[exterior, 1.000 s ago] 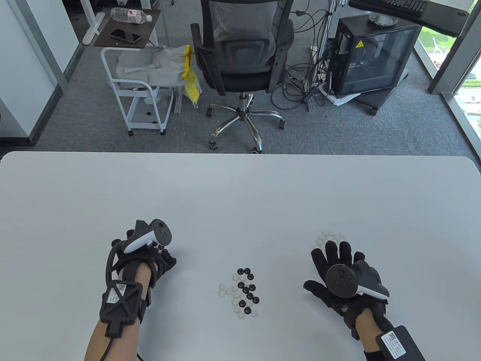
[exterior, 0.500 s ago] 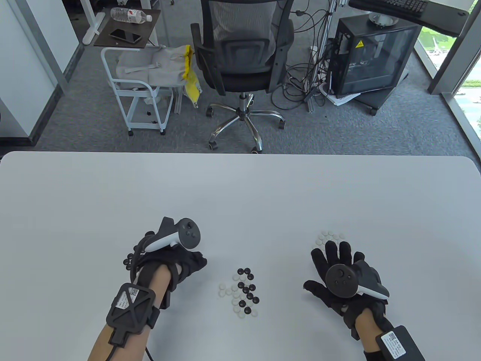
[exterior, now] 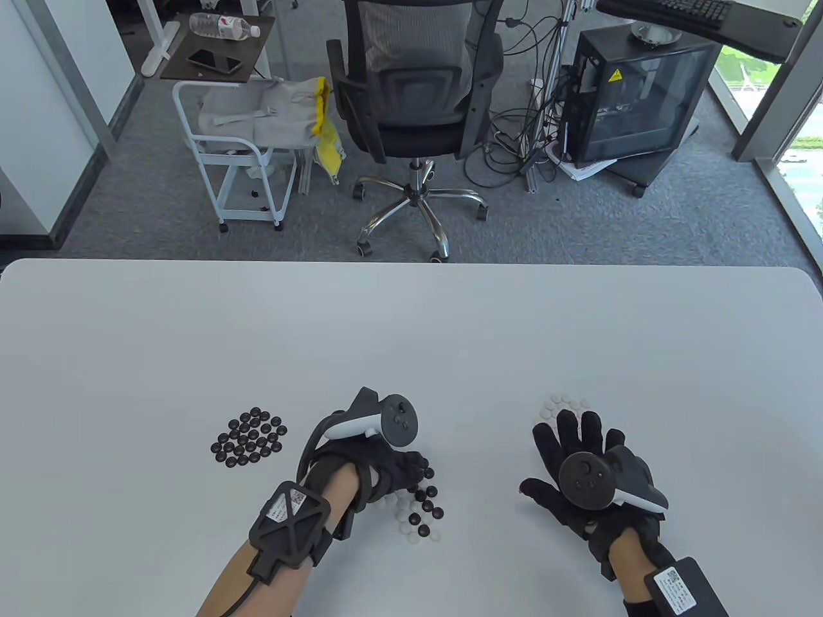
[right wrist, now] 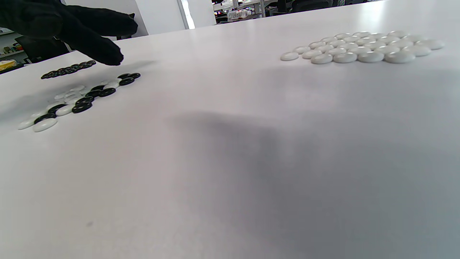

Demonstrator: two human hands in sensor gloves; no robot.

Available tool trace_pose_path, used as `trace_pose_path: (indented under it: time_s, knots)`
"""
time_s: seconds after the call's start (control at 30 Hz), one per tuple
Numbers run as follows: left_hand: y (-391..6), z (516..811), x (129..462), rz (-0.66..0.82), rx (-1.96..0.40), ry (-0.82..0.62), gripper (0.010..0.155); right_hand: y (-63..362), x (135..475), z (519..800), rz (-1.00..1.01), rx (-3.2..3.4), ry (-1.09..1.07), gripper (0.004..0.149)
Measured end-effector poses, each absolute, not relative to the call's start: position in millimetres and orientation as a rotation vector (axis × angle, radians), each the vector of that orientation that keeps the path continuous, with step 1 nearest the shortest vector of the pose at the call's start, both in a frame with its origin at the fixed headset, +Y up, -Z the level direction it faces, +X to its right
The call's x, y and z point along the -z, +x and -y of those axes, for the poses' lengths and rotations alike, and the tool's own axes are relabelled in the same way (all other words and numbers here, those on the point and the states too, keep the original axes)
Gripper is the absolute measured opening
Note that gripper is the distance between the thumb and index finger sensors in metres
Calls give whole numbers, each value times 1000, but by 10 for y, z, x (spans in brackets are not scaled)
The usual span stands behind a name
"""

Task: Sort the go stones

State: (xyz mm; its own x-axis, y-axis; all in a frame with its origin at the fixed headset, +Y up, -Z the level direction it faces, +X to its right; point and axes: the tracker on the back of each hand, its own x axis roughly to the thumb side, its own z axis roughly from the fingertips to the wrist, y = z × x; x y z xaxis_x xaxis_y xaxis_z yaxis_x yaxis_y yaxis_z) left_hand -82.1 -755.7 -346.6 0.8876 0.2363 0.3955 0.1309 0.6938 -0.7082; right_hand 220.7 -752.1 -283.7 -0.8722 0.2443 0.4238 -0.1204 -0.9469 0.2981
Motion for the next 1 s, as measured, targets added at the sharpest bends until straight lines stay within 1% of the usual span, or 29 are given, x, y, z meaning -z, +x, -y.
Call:
trace_pose_path:
  time_s: [0.13, 0.2, 0.3, 0.5, 0.6, 0.77, 1.0]
  knots:
    - [-791, 7662, 3486, 454, 16, -810, 65, 2215, 2832, 7513, -392, -2838, 691, 87]
    - [-833, 7664, 3500, 445, -4, -803, 65, 2219, 2830, 7508, -386, -2838, 691, 87]
    - [-967, 7632, 3553, 391, 20, -792, 65, 2222, 2832, 7511, -386, -2836, 692, 87]
    - [-1557, 7553, 3768, 166, 44, -800, 64, 2224, 2830, 7508, -389, -2835, 693, 87]
    - [-1844, 7551, 3812, 79, -3, -817, 64, 2227, 2833, 7510, -386, -2835, 692, 87]
    - [-2177, 7551, 3808, -4, -50, -822, 64, 2231, 2835, 7512, -392, -2835, 688, 87]
    - [-2396, 7556, 3780, -56, -77, -821, 65, 2225, 2836, 7514, -402, -2840, 688, 86]
